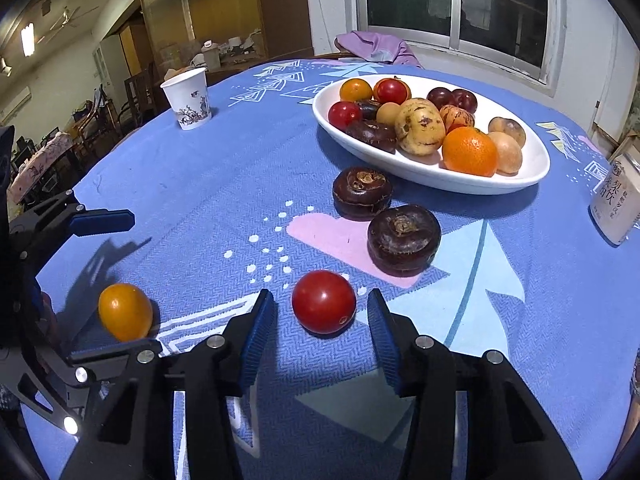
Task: Organize fruits
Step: 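Grasp an orange-yellow fruit with the left tool while the right tool grasps a red tomato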
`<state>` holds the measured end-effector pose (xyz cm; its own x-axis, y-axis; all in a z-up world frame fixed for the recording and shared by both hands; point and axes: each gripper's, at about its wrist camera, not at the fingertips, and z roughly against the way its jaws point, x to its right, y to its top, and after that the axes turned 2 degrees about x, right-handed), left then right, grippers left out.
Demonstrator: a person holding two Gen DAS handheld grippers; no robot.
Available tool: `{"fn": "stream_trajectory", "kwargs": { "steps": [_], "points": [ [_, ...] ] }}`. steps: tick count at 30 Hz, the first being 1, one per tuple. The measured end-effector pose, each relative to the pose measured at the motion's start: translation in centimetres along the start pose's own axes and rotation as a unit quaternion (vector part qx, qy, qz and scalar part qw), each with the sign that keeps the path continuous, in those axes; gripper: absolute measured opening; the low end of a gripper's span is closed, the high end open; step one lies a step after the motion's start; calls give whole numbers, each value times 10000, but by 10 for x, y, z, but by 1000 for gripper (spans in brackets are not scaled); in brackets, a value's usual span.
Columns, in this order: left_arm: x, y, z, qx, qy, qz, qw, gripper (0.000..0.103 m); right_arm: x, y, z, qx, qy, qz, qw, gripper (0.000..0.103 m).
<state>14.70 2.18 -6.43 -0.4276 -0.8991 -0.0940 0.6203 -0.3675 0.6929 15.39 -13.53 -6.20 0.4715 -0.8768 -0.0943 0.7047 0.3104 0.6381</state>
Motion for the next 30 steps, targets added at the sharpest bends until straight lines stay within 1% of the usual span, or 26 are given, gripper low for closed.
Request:
{"fn": "stream_trajectory", "kwargs": {
  "steps": [1, 2, 3, 5, 7, 9, 14, 16, 17, 18, 19, 21, 23, 25, 30],
  "points": [
    [0, 0, 0, 2, 16, 13, 10000, 89, 1, 0, 0, 1, 3, -5, 10000, 50],
    [1, -1, 0, -31, -15, 14, 10000, 70, 1, 0, 0, 3, 13, -16, 10000, 50],
    [2, -3, -1, -136, -115, 11, 9998, 62, 1, 0, 0, 1, 20, -22, 10000, 50],
    [6, -7, -3, -280, -166, -70, 9994, 62, 2, 0, 0, -2, 21, -24, 10000, 50],
    [6, -8, 0, -221, -98, -67, 9997, 62, 2, 0, 0, 2, 18, -25, 10000, 50],
    [5, -11, 0, -282, -132, -33, 9995, 62, 2, 0, 0, 4, 23, -31, 10000, 50],
    [4, -19, 7, -292, -190, -8, 9994, 62, 2, 0, -1, 4, 26, -46, 10000, 50],
    [3, -19, 8, -278, -235, 9, 9993, 51, 2, 0, -1, 6, 23, -43, 10000, 50],
    [3, -19, 7, -287, -315, 19, 9991, 43, 2, 0, -1, 1, 15, -32, 10000, 50],
    [4, -20, 8, -281, -374, 7, 9989, 39, 2, 0, -1, -1, 7, -23, 10000, 50],
    [6, -20, 9, -271, -338, -32, 9991, 39, 2, 0, -1, -2, -2, -17, 10000, 49],
    [7, -20, 9, -257, -316, -51, 9992, 39, 1, 0, -1, -1, -12, -21, 10000, 43],
    [5, -20, 10, -256, -358, 10, 9990, 39, 2, 0, -1, 13, 1, -44, 10000, 34],
    [3, -21, 11, -239, -363, 79, 9990, 39, 3, 0, -1, 19, 16, -83, 10000, 31],
    [-4, -21, 13, -177, -331, 275, 9989, 39, 4, 0, -1, 29, 34, -111, 9999, 31]
  ]
}}
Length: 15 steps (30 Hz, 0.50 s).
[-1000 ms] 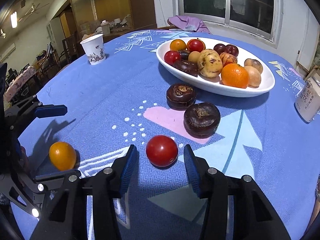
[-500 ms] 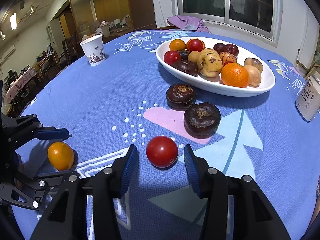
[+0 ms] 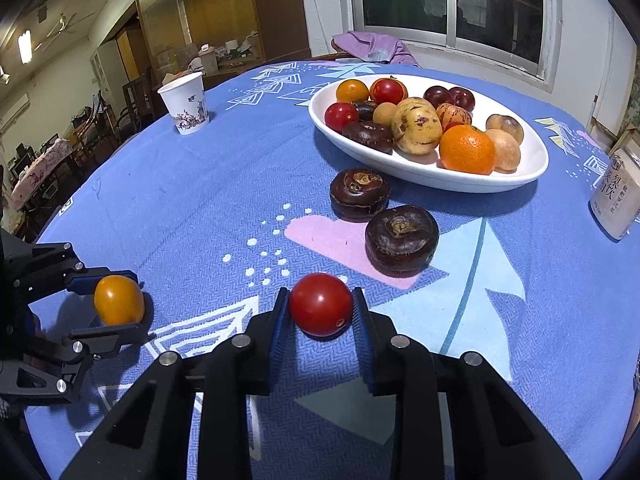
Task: Organize fruits
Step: 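Grasp an orange-yellow fruit with the left tool while the right tool grasps a red tomato, then carry the yellow fruit and tomato onto the plate and open both tools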
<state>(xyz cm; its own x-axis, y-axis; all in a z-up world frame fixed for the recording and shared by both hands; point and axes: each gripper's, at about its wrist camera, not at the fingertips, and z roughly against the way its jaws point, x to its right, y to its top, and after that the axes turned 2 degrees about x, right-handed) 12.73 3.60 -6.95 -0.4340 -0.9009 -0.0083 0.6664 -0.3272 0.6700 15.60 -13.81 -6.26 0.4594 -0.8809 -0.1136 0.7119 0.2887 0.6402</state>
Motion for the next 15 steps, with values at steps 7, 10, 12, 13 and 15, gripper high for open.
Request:
{"fn": "stream_trajectory", "kwargs": {
  "steps": [7, 10, 12, 13, 15],
  "points": [
    [-3, 12, 2, 154, 198, 112, 9996, 39, 4, 6, 23, 399, -109, -75, 9991, 31],
    [-3, 39, 13, 412, 308, 66, 9987, 39, 18, 25, 64, 991, -154, -299, 9945, 30],
    [-5, 71, 25, 709, 413, 32, 9966, 38, 28, 41, 89, 1313, -227, -426, 9902, 30],
    [-6, 86, 31, 848, 438, 32, 9954, 38, 35, 54, 107, 1545, -308, -470, 9864, 30],
    [-8, 126, 45, 1205, 468, 45, 9916, 36, 45, 74, 133, 1866, -424, -517, 9802, 30]
  ]
}}
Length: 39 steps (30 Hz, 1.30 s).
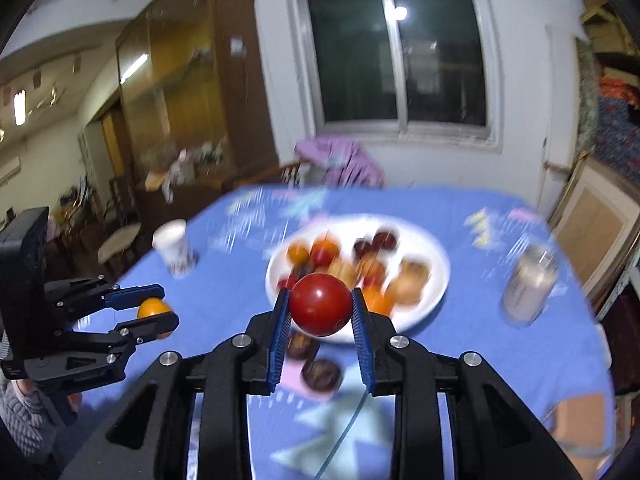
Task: Organize fruits
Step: 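Carry the yellow fruit and tomato onto the plate and open both tools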
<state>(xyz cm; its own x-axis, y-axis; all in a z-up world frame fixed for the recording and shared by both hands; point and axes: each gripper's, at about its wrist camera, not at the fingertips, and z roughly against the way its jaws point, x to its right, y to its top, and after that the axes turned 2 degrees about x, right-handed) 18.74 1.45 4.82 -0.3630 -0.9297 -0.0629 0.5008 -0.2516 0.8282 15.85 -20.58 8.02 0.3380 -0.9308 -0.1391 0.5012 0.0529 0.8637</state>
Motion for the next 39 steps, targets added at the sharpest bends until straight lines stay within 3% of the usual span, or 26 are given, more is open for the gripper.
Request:
{"fn": "stream_trajectory", "kwargs": {
  "steps": [4, 8, 11, 14, 16, 22, 28, 34, 36, 39],
  "points": [
    [-4, 68, -14, 376, 1, 159, 9992, 36, 18, 50, 17, 564, -138, -150, 9982, 30],
    [-4, 94, -58, 245, -122, 412, 9988, 36, 37, 67, -13, 562, -163, -393, 9975, 30],
    [-8, 76, -91, 2, -314, 668, 9973, 33, 53, 49, -57, 155, 10, -740, 9971, 30],
    [-11, 37, -110, -390, -202, 462, 9980, 33, 58, 28, -82, -198, 24, -704, 9973, 30],
    [-14, 11, -115, -662, -383, 506, 9958, 34, 61, 21, -94, -393, 31, -734, 9965, 30],
    [-17, -35, -109, -873, -390, 426, 9945, 36, 51, 19, -92, -376, 39, -675, 9970, 30],
    [-9, -44, -123, -977, -442, 388, 9935, 45, 40, 13, -86, -352, 110, -557, 9978, 30],
    [4, -45, -138, -1108, -497, 162, 9925, 45, 39, 14, -84, -349, 172, -584, 9975, 30],
    [1, -43, -139, -1071, -577, 220, 9923, 38, 39, 13, -85, -370, 184, -606, 9973, 30],
    [-2, -41, -142, -1058, -626, 311, 9919, 37, 39, 12, -86, -389, 201, -605, 9972, 30]
  ]
}}
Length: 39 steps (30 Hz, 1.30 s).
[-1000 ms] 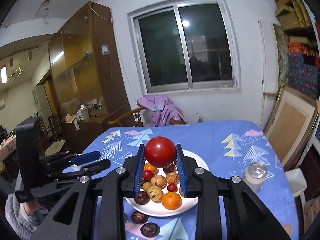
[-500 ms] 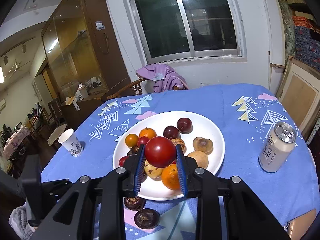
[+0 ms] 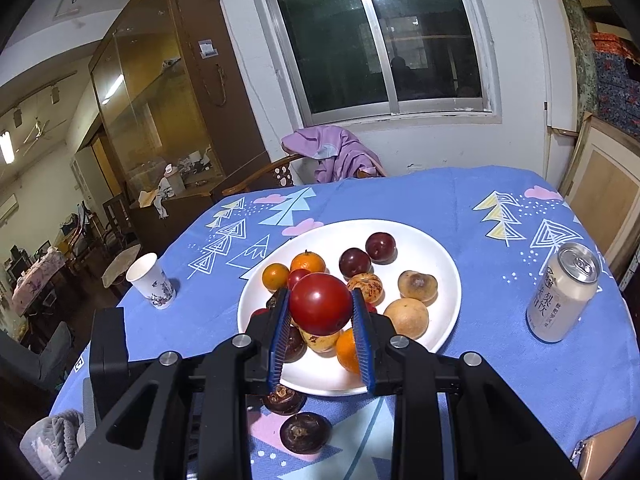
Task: Organize fruits
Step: 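Carry the yellow fruit and tomato onto the plate and open both tools, then move both tools back toward the two brown round fruits on the cloth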
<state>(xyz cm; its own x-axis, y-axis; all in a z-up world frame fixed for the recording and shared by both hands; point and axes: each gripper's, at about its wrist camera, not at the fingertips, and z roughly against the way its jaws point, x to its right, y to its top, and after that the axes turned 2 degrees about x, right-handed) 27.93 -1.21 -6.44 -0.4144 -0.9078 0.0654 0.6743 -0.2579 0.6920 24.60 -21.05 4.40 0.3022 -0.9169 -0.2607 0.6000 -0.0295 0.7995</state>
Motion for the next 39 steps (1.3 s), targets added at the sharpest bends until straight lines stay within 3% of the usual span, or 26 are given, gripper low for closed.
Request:
{"fn": "stream_trajectory", "kwargs": {
  "steps": [5, 10, 13, 18, 24, 28, 30, 32, 35, 39],
  "points": [
    [-5, 8, 27, 240, 3, 206, 9995, 37, 2, 3, 4, 80, -71, 50, 9999, 30],
    [-1, 67, 52, 806, 217, 190, 9963, 37, 11, 8, -11, 30, -244, -35, 9997, 30],
    [4, 101, 31, 847, 280, 215, 9958, 37, 16, 9, -38, -181, -346, -65, 9992, 30],
    [5, 126, -17, 712, 430, 329, 9960, 37, 24, 0, -78, -453, -527, 8, 9976, 30],
    [-1, 131, -64, 432, 398, 384, 9975, 37, 37, -15, -101, -714, -597, 19, 9957, 31],
    [2, 130, -74, 508, 472, 299, 9971, 37, 28, -18, -102, -735, -651, 294, 9947, 31],
    [2, 130, -78, 500, 476, 305, 9971, 45, 23, -20, -105, -713, -679, 425, 9942, 36],
    [6, 128, -77, 546, 530, 224, 9968, 50, 19, -21, -105, -690, -622, 562, 9941, 50],
    [9, 125, -70, 692, 710, 159, 9949, 71, 10, -22, -100, -553, -901, 814, 9911, 63],
    [10, 120, -44, 941, 962, 116, 9908, 76, 7, -20, -88, -458, -1036, 908, 9894, 65]
  ]
}}
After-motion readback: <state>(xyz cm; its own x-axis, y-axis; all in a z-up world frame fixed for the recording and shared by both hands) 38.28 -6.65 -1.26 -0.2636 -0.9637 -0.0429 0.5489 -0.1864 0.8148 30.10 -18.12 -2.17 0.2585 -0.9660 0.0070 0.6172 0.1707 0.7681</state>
